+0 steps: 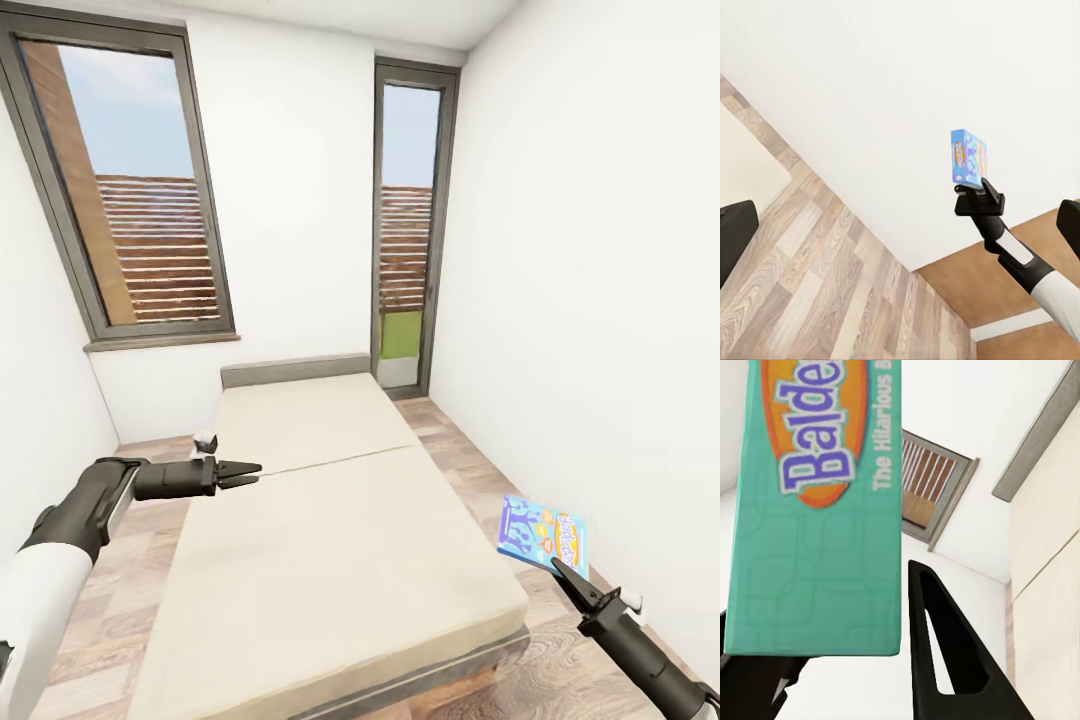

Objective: Put all the toys in the child's room - the three board games (two on the bed and one on the table), the two jigsaw puzzles on the table, and the tennis ball on the table - inside the toy box on the table in the child's room.

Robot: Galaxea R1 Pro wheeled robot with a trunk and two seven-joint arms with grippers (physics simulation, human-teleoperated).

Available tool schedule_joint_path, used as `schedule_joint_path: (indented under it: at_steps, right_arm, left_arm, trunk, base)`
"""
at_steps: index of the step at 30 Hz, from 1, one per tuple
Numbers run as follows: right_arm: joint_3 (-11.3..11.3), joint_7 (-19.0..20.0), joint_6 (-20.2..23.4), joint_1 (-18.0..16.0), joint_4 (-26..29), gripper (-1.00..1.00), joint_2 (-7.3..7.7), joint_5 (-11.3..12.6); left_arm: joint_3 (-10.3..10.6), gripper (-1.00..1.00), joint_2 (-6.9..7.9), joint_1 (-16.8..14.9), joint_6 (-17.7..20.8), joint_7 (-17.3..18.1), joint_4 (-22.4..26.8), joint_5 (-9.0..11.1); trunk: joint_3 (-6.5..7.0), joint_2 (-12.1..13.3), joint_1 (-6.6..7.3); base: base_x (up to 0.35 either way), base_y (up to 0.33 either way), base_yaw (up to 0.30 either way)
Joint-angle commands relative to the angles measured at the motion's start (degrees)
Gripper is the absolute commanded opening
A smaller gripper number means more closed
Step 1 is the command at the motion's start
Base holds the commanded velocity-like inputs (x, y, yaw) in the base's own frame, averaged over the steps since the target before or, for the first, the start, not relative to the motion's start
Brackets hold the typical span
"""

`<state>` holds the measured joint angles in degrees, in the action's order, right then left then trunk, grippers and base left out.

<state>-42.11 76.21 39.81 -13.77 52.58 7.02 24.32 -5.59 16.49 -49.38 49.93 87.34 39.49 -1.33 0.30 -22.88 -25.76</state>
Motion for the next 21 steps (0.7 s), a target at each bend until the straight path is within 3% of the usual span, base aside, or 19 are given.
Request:
schedule_joint_path:
  at_steps: [1, 8, 16, 21]
  right_arm:
    - [-0.1, 0.0, 0.4, 0.0, 0.0, -1.00, -0.03, 0.0]
    - [0.0, -0.2, 0.1, 0.0, 0.0, -1.00, -0.03, -0.4]
    - [-0.2, -0.3, 0.2, 0.0, -0.1, -1.00, 0.08, -0.3]
    - [-0.2, -0.2, 0.4, 0.0, -0.1, -1.00, 0.10, -0.1]
  left_arm:
    - [0.0, 1.00, -0.02, 0.0, 0.6, 0.3, 0.0, -0.2]
    - [0.0, 1.00, -0.06, 0.0, 0.6, 0.2, 0.0, -0.2]
    - [0.1, 1.00, -0.23, 0.0, 0.7, 0.2, 0.0, -0.1]
    - [0.2, 1.00, -1.10, 0.0, 0.7, 0.2, 0.1, -0.2]
  trunk:
    - [-0.02, 0.0, -0.02]
    - [0.02, 0.0, -0.02]
    - [0.26, 0.0, -0.02]
    - [0.42, 0.0, -0.02]
  base:
    - [0.000, 0.000, 0.000]
    - [0.000, 0.000, -0.044]
    - [0.000, 0.000, -0.248]
    - [0.000, 0.000, -0.270]
